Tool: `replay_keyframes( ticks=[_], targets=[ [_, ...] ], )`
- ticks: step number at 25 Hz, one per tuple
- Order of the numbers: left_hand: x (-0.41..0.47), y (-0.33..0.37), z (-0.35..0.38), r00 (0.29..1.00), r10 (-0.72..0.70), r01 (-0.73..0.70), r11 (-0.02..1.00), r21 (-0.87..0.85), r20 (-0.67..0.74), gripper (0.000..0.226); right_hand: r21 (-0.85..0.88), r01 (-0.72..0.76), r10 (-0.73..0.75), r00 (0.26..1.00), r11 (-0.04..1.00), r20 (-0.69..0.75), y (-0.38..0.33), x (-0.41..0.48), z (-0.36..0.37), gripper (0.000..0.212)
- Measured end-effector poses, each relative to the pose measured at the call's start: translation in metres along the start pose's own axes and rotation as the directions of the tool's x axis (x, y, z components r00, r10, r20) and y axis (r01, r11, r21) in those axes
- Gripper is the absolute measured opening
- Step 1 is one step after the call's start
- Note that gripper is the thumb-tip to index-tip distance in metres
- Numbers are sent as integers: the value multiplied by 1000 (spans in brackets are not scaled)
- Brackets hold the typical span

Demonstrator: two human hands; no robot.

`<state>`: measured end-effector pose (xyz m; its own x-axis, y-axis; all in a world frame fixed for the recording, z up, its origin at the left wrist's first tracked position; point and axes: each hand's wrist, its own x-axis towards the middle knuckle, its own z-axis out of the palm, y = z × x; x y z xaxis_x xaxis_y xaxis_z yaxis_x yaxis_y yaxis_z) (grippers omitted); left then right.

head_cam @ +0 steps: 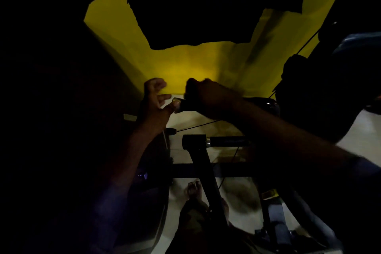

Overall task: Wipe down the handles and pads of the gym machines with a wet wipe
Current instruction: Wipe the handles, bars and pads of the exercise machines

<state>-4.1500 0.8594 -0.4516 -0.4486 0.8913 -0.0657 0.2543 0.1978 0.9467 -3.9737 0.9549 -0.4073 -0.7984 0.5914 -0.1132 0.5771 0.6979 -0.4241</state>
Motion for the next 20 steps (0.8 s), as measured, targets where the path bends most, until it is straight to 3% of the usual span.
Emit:
replay_keyframes(
  ticks=[2, 4, 6, 8, 10, 12, 14, 16, 18, 20],
  targets=[
    [0, 10, 9, 999, 8, -4, 996, -94, 49, 33, -50, 20, -29, 984, 999, -178, 0, -22, 10, 30],
    [2, 18, 20, 999, 16, -14, 999, -52, 37, 12, -160, 119, -172, 910, 980, -377, 2, -54, 35, 42],
    [10, 22, 24, 987, 109, -133, 969, 207, 120, 24, -211, 251, -317, 864, 945, -390, 17, -64, 41, 42],
    [16, 26, 28, 896, 268, -433, 707, 560, 354, 43, -222, 284, -354, 838, 933, -415, 44, -82, 32, 39],
    [15, 36, 36, 806, 269, -588, 459, 666, 527, 63, -212, 224, -301, 818, 951, -490, 82, -122, 22, 38],
    [19, 43, 40, 811, 200, -582, 379, 720, 550, 85, -130, 98, -154, 812, 987, -563, 102, -160, 18, 50],
    [26, 49, 49, 763, 197, -645, 281, 710, 615, 92, -32, -29, 1, 747, 999, -665, 97, -161, 28, 50],
    [31, 61, 66, 711, 139, -697, 270, 664, 690, 72, 18, -57, 54, 717, 998, -695, 82, -145, 37, 42],
    [33, 69, 81, 685, 91, -704, 337, 625, 723, 57, 18, -2, 14, 754, 1000, -657, 84, -145, 34, 42],
    [33, 62, 90, 660, 181, -745, 280, 605, 729, 55, 188, -32, 150, 736, 982, -661, 98, -160, 36, 41]
  ],
)
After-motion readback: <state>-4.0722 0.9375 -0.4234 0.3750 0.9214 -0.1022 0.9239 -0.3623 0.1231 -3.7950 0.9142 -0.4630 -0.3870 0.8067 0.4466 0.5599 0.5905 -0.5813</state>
